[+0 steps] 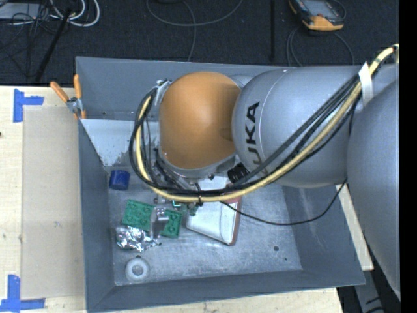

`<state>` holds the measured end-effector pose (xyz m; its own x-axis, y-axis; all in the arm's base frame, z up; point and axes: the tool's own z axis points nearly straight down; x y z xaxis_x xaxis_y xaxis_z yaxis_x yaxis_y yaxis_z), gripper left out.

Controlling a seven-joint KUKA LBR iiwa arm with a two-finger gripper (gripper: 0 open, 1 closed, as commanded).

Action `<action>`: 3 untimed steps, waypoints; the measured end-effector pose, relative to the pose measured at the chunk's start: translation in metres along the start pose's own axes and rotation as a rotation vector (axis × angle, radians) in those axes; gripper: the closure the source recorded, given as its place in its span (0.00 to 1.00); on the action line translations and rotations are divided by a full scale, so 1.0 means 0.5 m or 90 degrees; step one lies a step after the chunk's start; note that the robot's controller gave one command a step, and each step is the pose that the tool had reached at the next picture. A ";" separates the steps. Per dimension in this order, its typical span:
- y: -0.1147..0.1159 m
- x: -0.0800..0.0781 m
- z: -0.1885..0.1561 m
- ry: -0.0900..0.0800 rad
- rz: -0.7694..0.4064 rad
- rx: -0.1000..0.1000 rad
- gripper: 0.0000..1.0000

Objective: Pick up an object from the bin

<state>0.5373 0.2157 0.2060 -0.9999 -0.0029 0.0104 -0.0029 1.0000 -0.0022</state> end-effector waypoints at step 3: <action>-0.039 -0.155 0.262 -0.007 0.011 -0.002 0.00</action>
Offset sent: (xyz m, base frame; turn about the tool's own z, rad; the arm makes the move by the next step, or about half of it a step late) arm 0.0268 -0.0421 -0.1360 -0.0535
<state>0.6133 0.1964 0.0742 -0.9999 0.0138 -0.0012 0.0138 0.9999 0.0016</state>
